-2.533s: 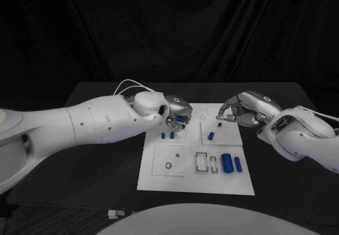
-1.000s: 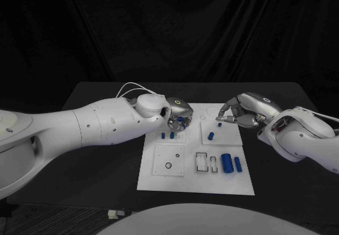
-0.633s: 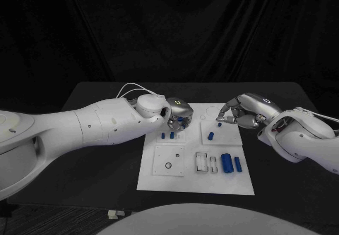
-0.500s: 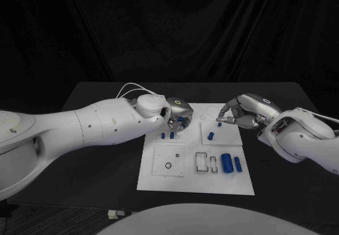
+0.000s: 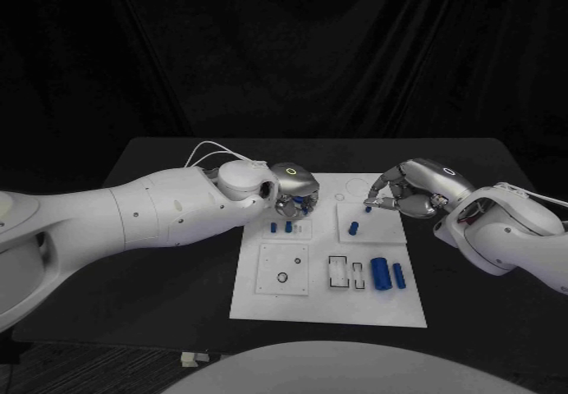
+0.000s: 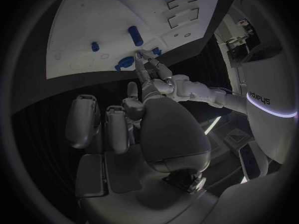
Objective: Assemble the parts on the task board
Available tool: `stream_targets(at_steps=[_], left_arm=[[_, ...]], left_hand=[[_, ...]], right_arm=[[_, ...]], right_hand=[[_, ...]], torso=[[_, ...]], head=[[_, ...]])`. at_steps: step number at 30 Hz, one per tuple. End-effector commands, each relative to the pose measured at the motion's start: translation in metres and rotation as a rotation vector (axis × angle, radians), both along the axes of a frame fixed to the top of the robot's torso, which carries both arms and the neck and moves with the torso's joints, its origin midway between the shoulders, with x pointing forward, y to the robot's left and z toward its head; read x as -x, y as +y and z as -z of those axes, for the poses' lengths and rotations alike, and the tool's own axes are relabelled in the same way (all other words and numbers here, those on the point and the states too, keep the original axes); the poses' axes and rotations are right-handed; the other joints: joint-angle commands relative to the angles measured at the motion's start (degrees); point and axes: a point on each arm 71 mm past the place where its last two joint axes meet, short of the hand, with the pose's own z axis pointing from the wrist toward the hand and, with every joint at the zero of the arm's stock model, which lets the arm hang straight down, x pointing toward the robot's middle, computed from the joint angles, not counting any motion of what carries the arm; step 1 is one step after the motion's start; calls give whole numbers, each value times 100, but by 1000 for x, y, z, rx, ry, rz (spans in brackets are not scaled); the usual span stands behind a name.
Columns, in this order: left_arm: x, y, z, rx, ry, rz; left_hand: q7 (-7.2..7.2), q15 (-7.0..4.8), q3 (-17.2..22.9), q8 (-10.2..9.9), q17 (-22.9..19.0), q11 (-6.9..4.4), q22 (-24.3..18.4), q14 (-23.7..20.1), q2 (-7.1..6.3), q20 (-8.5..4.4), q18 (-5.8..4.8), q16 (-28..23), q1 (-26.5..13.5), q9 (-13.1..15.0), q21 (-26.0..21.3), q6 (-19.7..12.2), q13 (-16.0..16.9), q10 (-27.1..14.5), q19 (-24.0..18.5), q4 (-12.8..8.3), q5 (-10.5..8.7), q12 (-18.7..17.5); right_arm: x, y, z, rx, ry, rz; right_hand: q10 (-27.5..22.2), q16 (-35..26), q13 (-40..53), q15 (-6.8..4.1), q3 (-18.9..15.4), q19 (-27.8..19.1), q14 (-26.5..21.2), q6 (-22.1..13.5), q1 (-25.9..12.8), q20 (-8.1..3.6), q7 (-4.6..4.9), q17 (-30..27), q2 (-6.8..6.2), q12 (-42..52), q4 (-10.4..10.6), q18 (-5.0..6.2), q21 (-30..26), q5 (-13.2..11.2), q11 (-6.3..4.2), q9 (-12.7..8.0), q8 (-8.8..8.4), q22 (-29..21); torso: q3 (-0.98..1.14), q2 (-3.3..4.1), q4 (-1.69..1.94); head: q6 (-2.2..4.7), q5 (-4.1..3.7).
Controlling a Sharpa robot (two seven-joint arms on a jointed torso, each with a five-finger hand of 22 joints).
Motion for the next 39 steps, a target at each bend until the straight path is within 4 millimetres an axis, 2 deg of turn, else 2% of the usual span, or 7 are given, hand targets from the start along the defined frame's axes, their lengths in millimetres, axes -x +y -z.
stream_targets(at_steps=[1,7,14,21,25,29,39], left_arm=[[4,3,-15,81,-66,30],[2,20,-44,93,-114,23],[4,41,-55,72,-113,-1],[3,51,-47,53,-91,-12],[3,52,-42,45,-76,-16],[4,53,-35,38,-62,-20],[5,55,-20,16,-25,-33]], left_hand=[[0,-36,11,3,-6,-6,948,13,-35,-1,70,-35,-4,0,-44,51,-11,36,-8,-36,-53,-25],[-28,-46,25,-9,-35,-34,942,9,-51,-4,74,-56,-34,4,-71,52,-23,91,-15,-45,-100,-45],[-53,-59,35,-36,-57,-55,931,3,-58,-14,83,-72,-86,3,-119,29,-44,82,-31,-35,-187,-101],[-57,-64,42,-60,-77,-56,929,-6,-64,-19,84,-87,-100,-1,-134,-1,-48,100,-35,-39,-227,-116],[-59,-64,44,-66,-86,-56,927,-10,-66,-20,85,-93,-105,-2,-141,-9,-50,100,-38,-39,-237,-121],[-63,-65,49,-83,-101,-57,924,-17,-69,-22,87,-105,-120,-5,-157,-30,-56,98,-44,-37,-267,-139],[-60,-65,59,-95,-111,-56,919,-22,-67,-23,91,-112,-115,-8,-181,-45,-59,101,-53,-45,-271,-149]], right_arm=[[1,0,1,0,4,-4],[1,-1,2,1,6,-3],[1,-2,5,3,12,-1],[1,-1,7,2,20,-2],[1,0,8,2,22,-1],[1,0,8,2,23,-2],[1,1,8,-1,22,-5]], right_hand=[[31,-19,1961,-2,46,-25,375,-41,-46,3,-5,404,3,418,-2,2,-26,6,-74,-9,-36,975],[-28,-47,1846,3,58,-39,366,-41,-56,9,-2,376,0,309,-6,9,-64,5,-69,-11,-39,964],[-54,-63,1795,6,65,-47,361,-38,-60,12,-2,359,0,258,-8,13,-85,4,-66,-11,-39,959],[-104,-94,1693,10,82,-64,351,-36,-58,18,-1,327,-6,157,-12,21,-129,1,-64,-12,-42,947],[-138,-110,1621,11,92,-74,347,-36,-59,20,0,310,-10,85,-12,27,-159,-1,-64,-13,-44,939],[-151,-119,1592,11,97,-76,344,-36,-57,21,1,301,-13,55,-14,27,-161,-3,-65,-14,-45,939],[-180,-131,1529,11,104,-81,341,-37,-56,23,1,289,-17,-9,-14,30,-177,-5,-63,-14,-47,935]], torso=[[1,-5,4],[6,-18,6],[21,-25,-8],[30,-26,-8],[12,-6,7],[3,15,12],[8,-2,0]], head=[[-1,4],[-1,7],[-1,29],[-1,10],[-1,-13],[-1,-25],[-1,-13]])
